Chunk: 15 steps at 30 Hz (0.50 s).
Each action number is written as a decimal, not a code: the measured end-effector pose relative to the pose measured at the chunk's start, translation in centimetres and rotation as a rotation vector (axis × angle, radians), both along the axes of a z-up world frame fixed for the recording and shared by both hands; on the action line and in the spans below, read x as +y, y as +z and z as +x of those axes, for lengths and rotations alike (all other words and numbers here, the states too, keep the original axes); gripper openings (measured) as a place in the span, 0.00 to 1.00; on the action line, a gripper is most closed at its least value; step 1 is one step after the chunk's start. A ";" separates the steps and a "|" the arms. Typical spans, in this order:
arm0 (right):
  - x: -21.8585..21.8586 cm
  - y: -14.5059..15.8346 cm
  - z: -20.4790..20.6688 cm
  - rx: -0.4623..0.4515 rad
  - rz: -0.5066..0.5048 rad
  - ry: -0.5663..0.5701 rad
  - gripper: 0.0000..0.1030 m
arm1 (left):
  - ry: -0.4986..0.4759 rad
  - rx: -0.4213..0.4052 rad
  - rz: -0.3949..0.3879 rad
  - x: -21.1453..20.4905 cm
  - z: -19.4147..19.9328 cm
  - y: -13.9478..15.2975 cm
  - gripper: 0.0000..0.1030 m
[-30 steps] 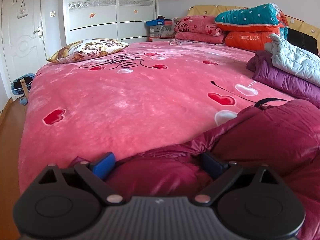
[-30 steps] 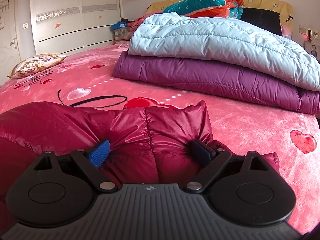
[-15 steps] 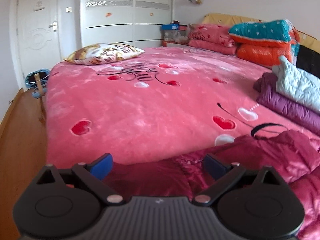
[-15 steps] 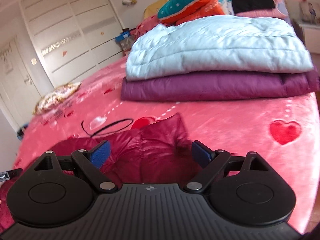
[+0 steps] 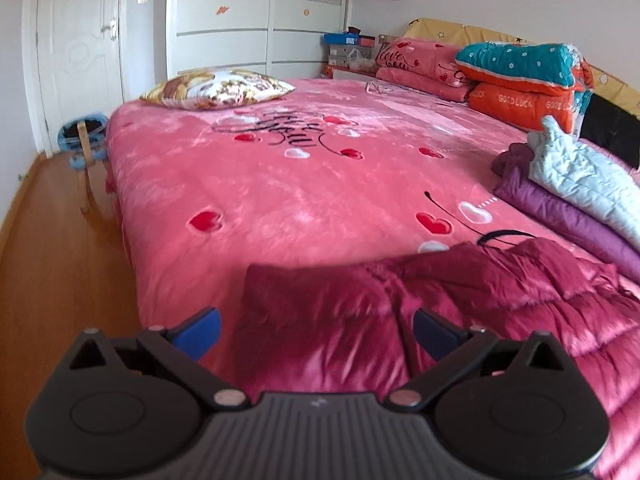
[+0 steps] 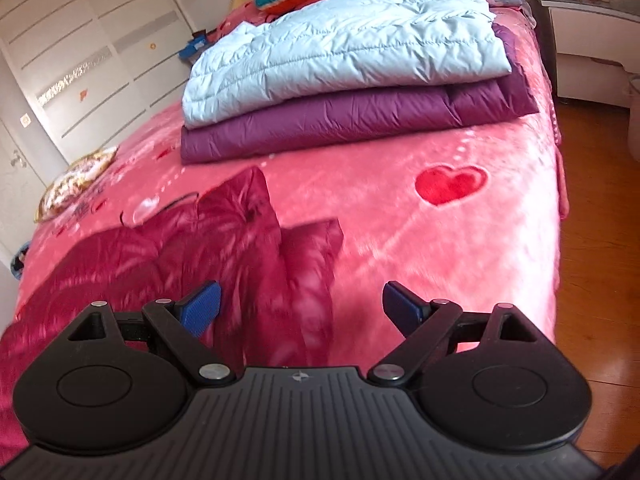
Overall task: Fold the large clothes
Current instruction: 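Roll both grippers sideways and grasp the folded jacket edges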
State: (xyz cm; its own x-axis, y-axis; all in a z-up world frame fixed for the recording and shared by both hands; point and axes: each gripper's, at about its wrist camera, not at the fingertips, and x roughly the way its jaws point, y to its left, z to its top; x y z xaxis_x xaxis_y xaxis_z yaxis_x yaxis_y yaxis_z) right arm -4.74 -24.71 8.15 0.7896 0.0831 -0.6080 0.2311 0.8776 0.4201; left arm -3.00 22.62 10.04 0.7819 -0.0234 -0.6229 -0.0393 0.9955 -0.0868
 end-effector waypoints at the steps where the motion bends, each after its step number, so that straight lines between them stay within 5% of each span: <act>1: 0.1 -0.1 -0.4 0.009 -0.015 0.001 1.00 | -0.001 0.007 -0.019 0.7 -0.7 0.2 0.99; 8: 0.4 -1.0 -3.8 0.074 -0.040 -0.018 1.00 | 0.036 0.036 -0.265 6.5 -4.3 0.3 0.99; 15: -0.4 -0.5 -6.8 0.034 0.082 -0.030 1.00 | 0.035 0.163 -0.567 9.3 -3.2 -4.3 0.99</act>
State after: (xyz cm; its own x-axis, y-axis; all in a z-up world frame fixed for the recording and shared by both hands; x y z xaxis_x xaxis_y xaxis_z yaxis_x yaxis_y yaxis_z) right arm -11.56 -25.13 7.63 0.7713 0.1103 -0.6269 0.2724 0.8329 0.4817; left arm -6.19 31.92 5.73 0.6835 -0.3634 -0.6330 -0.1289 0.7935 -0.5948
